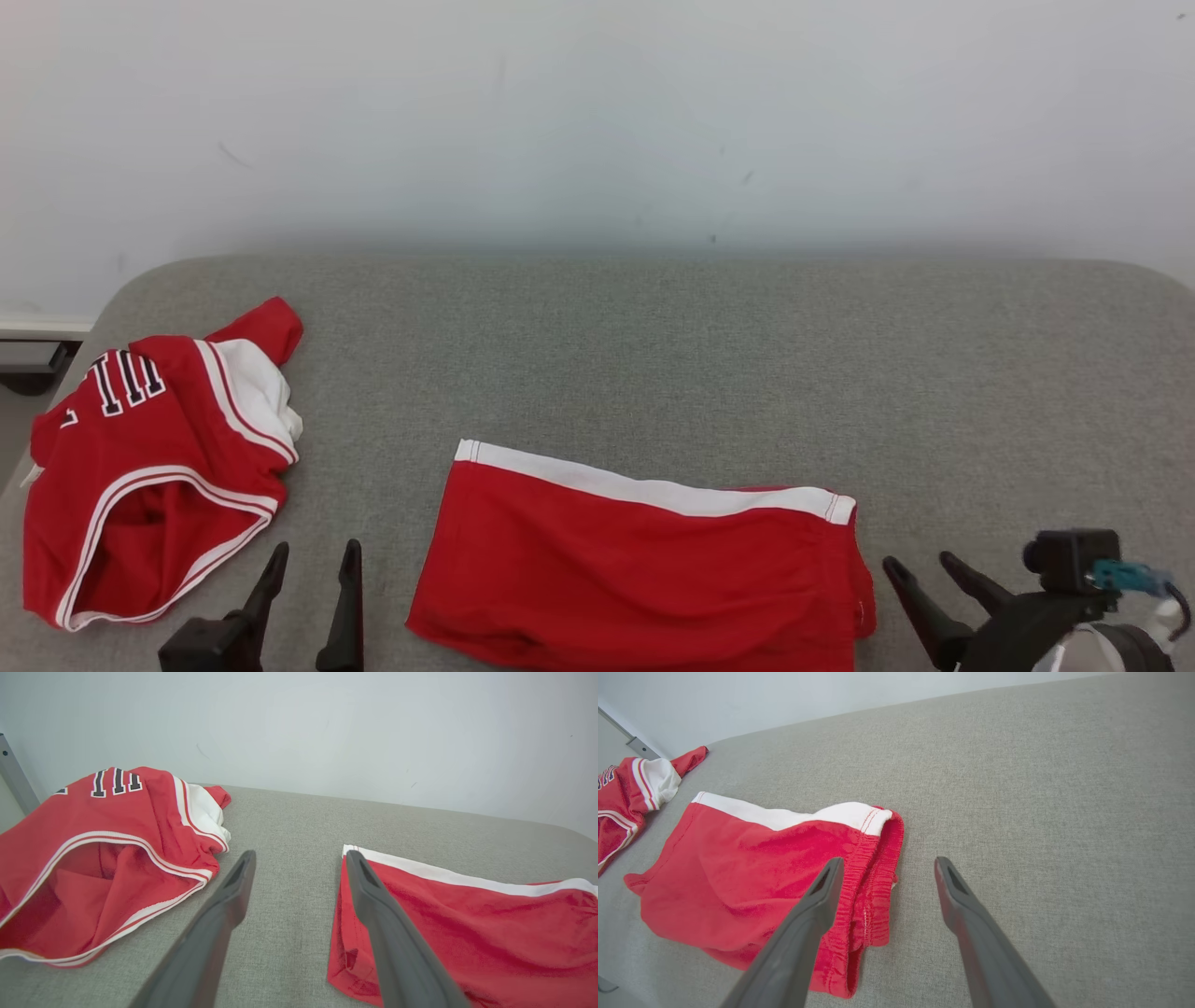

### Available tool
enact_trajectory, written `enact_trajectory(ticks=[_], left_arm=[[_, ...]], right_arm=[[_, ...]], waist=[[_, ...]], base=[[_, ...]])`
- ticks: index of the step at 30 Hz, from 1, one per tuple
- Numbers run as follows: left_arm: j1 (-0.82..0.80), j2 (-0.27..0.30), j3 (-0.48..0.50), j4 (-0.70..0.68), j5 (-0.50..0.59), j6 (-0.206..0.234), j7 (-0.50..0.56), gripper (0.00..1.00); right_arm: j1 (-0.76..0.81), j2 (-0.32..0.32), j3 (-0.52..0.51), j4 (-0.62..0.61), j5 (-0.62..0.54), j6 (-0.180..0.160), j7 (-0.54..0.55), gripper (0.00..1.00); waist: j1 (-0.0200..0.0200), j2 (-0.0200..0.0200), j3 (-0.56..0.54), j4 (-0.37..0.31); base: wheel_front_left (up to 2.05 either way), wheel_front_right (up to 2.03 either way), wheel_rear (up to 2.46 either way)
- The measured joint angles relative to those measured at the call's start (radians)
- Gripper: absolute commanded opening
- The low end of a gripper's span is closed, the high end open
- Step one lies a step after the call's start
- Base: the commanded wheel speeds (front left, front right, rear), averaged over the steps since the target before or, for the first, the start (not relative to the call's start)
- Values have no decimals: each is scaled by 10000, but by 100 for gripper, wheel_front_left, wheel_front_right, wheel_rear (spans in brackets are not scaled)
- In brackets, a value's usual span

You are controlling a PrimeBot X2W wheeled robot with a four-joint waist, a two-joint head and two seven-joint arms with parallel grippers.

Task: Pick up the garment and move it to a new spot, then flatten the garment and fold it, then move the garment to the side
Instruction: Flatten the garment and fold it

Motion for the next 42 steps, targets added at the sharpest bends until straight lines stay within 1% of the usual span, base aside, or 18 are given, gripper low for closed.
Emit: enact_trajectory(ticks=[1,3,5,12,18,26,30,33,34,35,36,37,42], left_arm=[[45,-127,123,-132,215,-2,0,100],[180,-291,313,-382,445,-2,0,100],[288,-364,602,-646,777,-2,0,100],[355,-809,784,-1108,1402,-2,0,100],[464,-1030,1039,-1434,1695,-2,0,100],[605,-1246,1220,-1707,2052,-2,2,100],[598,-1430,1235,-1808,2100,-2,33,100],[596,-1440,1264,-1808,2111,-2,61,100],[596,-1440,1271,-1808,2115,-2,61,100],[596,-1444,1271,-1808,2138,-2,77,100],[596,-1448,1271,-1816,2176,-2,134,100],[595,-1459,1271,-1829,2203,-2,134,100],[599,-1475,1329,-1837,2217,-2,228,100]], right_arm=[[-50,19,73,63,0,-75,161,100],[-342,73,224,134,-2,-79,441,100],[-1096,194,301,407,21,-121,1035,100],[-1668,307,765,1151,174,-263,2543,100],[-2197,428,997,1856,163,-380,3672,100],[-2399,755,1139,2405,305,-424,4633,100],[-2464,844,1189,2594,382,-424,4963,100],[-2631,1005,1174,2656,640,-433,5166,100],[-2633,1058,1181,2661,646,-433,5193,89],[-2651,1064,1198,2671,635,-433,5250,44],[-2678,1051,1200,2690,633,-433,5271,4],[-2723,1035,1198,2732,633,-435,5346,0],[-2830,1051,1221,2836,635,-426,5507,0]], waist=[[0,0,9,32],[0,0,39,92],[1,0,85,154],[1,0,180,369],[1,0,311,592],[0,0,551,712],[0,0,671,766],[0,0,708,786],[0,0,718,785],[0,0,729,784],[1,0,740,783],[0,0,756,782],[1,0,785,752]], base=[[0,0,0],[0,0,0],[0,0,0],[0,0,0],[0,0,0],[0,0,0],[0,0,0],[0,0,0],[0,0,0],[0,0,0],[0,0,0],[0,0,0],[0,0,0]])
